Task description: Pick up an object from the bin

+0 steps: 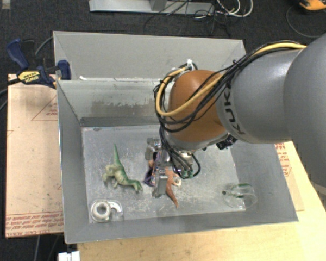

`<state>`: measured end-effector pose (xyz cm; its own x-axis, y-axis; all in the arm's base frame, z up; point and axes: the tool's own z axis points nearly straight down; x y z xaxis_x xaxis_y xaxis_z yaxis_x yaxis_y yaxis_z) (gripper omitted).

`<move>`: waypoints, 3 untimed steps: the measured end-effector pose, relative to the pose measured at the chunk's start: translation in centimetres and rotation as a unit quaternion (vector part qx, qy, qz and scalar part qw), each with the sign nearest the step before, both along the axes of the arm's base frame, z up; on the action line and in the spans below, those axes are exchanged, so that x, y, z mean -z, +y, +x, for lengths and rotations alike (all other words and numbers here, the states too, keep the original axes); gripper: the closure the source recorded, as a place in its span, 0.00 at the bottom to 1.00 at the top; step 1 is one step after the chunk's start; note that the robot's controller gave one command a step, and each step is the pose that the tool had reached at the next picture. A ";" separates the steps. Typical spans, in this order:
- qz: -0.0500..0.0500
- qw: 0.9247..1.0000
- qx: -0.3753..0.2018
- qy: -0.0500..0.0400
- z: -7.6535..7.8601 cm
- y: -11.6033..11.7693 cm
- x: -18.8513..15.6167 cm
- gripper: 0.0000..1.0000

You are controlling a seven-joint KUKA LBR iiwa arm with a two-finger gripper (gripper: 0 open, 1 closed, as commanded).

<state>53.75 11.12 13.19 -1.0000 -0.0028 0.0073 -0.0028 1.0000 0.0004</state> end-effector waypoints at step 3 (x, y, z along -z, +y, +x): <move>0.001 0.999 -0.041 -0.005 2.6 -6.8 5.7 0.00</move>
Offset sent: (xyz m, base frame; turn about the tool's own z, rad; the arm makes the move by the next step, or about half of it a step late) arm 0.0330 -0.0758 -0.0454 -0.2307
